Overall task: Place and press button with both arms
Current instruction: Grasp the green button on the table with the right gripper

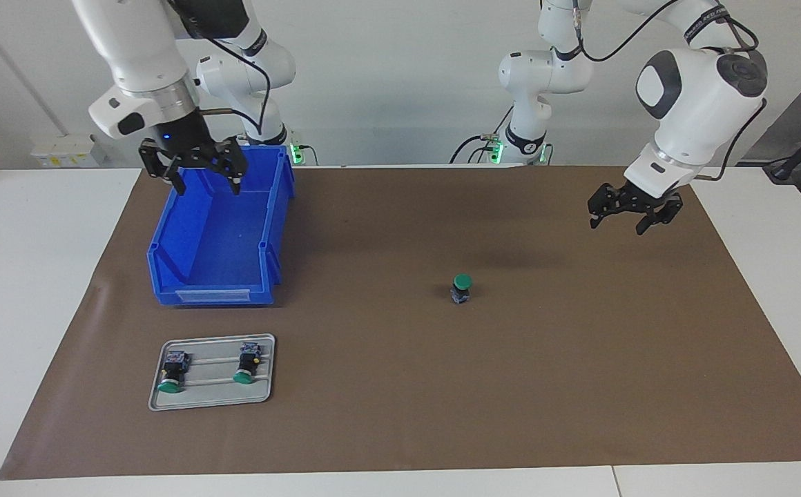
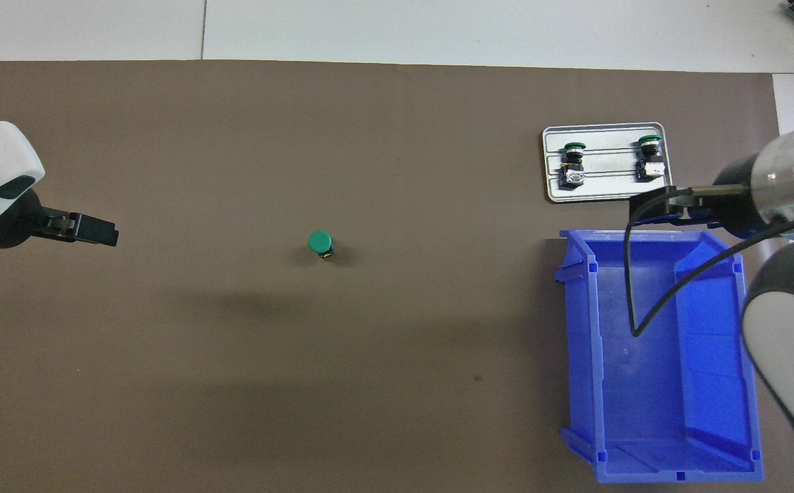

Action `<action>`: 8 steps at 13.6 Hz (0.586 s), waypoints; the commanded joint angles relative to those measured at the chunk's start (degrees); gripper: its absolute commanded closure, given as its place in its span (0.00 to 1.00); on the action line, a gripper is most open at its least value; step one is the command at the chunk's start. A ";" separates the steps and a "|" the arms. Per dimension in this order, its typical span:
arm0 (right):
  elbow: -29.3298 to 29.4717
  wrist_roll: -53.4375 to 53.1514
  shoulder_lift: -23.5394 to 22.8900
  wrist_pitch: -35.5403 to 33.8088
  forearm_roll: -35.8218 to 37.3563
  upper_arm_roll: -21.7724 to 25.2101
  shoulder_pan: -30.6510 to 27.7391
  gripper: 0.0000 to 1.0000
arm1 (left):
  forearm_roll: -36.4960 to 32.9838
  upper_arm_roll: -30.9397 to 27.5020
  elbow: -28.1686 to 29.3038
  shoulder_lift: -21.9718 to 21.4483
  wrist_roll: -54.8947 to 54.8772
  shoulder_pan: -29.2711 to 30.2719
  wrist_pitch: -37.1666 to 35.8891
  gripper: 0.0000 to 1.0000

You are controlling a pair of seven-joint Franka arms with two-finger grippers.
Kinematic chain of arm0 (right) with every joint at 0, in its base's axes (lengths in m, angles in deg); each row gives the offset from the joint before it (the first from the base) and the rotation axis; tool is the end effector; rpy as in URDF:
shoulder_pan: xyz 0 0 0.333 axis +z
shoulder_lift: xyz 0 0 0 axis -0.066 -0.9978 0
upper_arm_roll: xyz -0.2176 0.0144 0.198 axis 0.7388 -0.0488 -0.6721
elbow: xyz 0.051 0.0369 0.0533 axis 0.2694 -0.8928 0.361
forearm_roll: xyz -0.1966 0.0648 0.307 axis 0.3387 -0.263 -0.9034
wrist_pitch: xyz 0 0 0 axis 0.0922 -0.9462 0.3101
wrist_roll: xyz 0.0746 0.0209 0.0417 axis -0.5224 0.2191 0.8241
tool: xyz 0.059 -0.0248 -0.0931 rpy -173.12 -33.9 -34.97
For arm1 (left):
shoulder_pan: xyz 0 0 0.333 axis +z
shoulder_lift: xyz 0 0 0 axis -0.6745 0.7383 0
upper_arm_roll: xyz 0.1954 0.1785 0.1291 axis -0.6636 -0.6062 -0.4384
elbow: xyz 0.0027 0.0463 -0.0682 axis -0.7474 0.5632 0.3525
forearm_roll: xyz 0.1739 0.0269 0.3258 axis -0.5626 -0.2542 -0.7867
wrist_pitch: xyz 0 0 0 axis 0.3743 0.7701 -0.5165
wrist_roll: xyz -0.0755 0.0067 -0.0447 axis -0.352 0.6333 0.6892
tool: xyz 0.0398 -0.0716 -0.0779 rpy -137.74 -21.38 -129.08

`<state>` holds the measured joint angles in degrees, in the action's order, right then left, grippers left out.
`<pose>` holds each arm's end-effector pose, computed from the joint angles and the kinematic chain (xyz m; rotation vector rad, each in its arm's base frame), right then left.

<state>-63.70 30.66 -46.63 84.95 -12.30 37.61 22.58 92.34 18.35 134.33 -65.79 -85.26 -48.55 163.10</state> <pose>0.5282 0.0981 0.5928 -3.0979 0.0642 -0.1148 0.5316 -0.0186 0.5147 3.0582 -0.2948 0.0132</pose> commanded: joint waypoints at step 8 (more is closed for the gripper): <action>0.05 -11.54 -18.07 32.37 -5.66 -0.17 22.84 0.01 | -1.05 0.53 -21.28 3.98 1.64 0.60 -18.52 0.00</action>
<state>-64.43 18.24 -60.54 111.76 -16.51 36.99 42.88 92.33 18.67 117.82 -64.02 -84.87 -48.03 148.71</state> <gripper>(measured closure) 0.009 0.000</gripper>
